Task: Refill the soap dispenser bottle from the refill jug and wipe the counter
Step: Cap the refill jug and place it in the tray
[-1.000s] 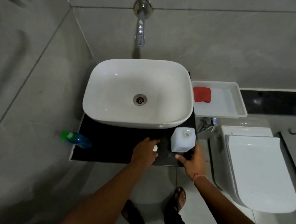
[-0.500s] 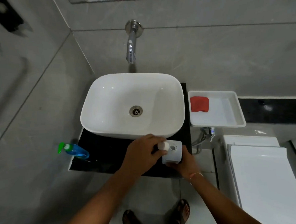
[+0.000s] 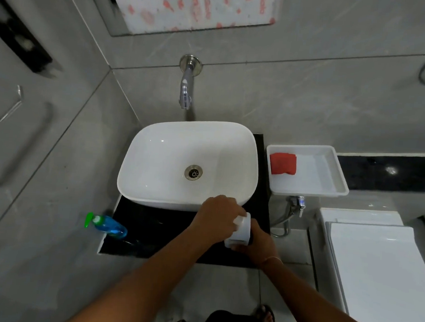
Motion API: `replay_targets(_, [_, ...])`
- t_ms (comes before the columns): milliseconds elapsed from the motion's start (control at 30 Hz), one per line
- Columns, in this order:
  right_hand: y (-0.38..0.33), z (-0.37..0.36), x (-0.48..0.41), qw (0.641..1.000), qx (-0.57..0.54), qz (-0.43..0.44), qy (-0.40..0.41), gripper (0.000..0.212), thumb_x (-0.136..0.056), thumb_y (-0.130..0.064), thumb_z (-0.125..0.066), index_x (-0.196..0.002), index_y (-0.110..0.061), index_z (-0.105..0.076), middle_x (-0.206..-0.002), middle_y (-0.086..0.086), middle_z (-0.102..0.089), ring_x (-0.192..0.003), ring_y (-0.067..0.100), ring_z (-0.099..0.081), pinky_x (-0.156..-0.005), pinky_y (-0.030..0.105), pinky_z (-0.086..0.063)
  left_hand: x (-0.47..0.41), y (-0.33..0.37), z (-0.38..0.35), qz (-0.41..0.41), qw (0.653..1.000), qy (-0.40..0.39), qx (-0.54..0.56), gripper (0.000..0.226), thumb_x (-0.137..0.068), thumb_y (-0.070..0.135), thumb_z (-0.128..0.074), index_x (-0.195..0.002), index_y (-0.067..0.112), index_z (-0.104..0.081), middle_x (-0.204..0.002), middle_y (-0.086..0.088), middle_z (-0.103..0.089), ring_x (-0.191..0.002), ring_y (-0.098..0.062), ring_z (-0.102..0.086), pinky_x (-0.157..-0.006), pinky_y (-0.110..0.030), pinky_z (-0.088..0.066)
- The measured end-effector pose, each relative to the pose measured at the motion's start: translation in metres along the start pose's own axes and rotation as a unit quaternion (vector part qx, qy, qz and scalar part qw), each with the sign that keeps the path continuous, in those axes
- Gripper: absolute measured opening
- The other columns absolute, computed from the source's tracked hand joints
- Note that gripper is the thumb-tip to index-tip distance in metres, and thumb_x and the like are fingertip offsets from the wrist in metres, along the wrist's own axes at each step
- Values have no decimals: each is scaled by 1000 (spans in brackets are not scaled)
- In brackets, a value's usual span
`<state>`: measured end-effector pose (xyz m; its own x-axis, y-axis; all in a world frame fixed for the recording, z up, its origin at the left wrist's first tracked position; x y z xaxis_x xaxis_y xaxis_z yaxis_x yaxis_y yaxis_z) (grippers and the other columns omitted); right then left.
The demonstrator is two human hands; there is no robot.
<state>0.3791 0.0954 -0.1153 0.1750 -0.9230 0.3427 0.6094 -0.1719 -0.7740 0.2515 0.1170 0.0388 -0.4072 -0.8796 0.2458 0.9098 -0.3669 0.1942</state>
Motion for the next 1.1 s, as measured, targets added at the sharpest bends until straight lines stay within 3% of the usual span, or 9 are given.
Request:
replay_targets(100, [0,-1,0,1000,11,-2,-3,89,-65,-44,-87,-138,-29,-37,-125,2,-65,-116,24,-61,-98,38,-50,5,0,-1,-20,999,-24,12,67,-85,37,-74,-145,35,-45,-143,0,-54,-126,-23,-52,-104,-43,-47])
replay_targets(200, [2,-2,1,1000,10,-4,-2,84,-63,-47,-86,-132,-33,-39,-120,-1,-67,-112,22,-64,-92,34,-52,3,-6,2,52,998,32,-9,61,-84,65,-62,-131,27,-61,-120,-1,-70,-108,-20,-65,-91,-34,-50])
replay_targets(333, [2,-3,-2,1000,17,-12,3,94,-63,-49,-86,-140,-31,-34,-127,2,-65,-116,24,-62,-97,35,-49,8,4,-2,-33,997,-4,69,41,-88,31,-68,-129,28,-65,-137,-1,-59,-124,-20,-54,-103,-37,-46])
replay_targets(400, [3,-4,-2,1000,22,-14,1,92,-64,-51,-85,-139,-32,-34,-127,2,-65,-117,25,-62,-97,36,-49,9,5,-2,-27,998,-2,52,51,-85,36,-70,-135,31,-57,-137,0,-59,-123,-20,-55,-101,-38,-48])
replay_targets(500, [4,-5,-2,1000,23,-17,5,87,-62,-53,-85,-132,-35,-36,-120,-1,-67,-111,22,-64,-91,33,-50,3,-2,1,22,999,40,15,40,-89,44,-63,-126,30,-64,-119,0,-69,-106,-20,-65,-90,-33,-49])
replay_targets(567, [4,-5,-4,999,29,-22,7,90,-62,-53,-85,-135,-33,-36,-121,0,-68,-112,24,-64,-92,34,-50,3,2,-1,-7,999,16,29,40,-87,34,-66,-127,32,-65,-126,2,-65,-111,-21,-63,-94,-33,-50])
replay_targets(700, [4,-9,-4,999,34,-30,14,89,-63,-53,-84,-135,-32,-36,-120,0,-68,-111,21,-64,-92,33,-50,4,-6,-4,32,998,49,-11,45,-92,51,-59,-128,26,-63,-120,-3,-71,-107,-21,-66,-93,-33,-48])
replay_targets(867, [4,-15,-2,997,56,-58,14,97,-67,-57,-81,-144,-29,-29,-122,2,-67,-112,22,-63,-91,31,-47,5,-6,-8,-52,998,-1,-42,46,-91,32,-66,-136,32,-58,-128,-4,-66,-115,-23,-61,-101,-36,-47])
replay_targets(1100, [24,-3,41,987,-59,-82,125,89,-60,-43,-89,-135,-33,-42,-116,-7,-63,-109,18,-61,-88,30,-51,14,1,-31,-102,990,85,52,60,-96,31,-55,-152,22,-36,-153,-4,-48,-138,-24,-47,-115,-39,-40])
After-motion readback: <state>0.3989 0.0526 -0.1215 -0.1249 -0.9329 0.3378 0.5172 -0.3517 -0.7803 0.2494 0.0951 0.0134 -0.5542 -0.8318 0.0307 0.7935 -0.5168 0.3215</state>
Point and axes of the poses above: each hand's wrist, its own x-axis away from the middle knuckle, its own z-axis out of the back of the hand, y = z × x, the point moved 4 cm from there along -x, towards the middle knuckle
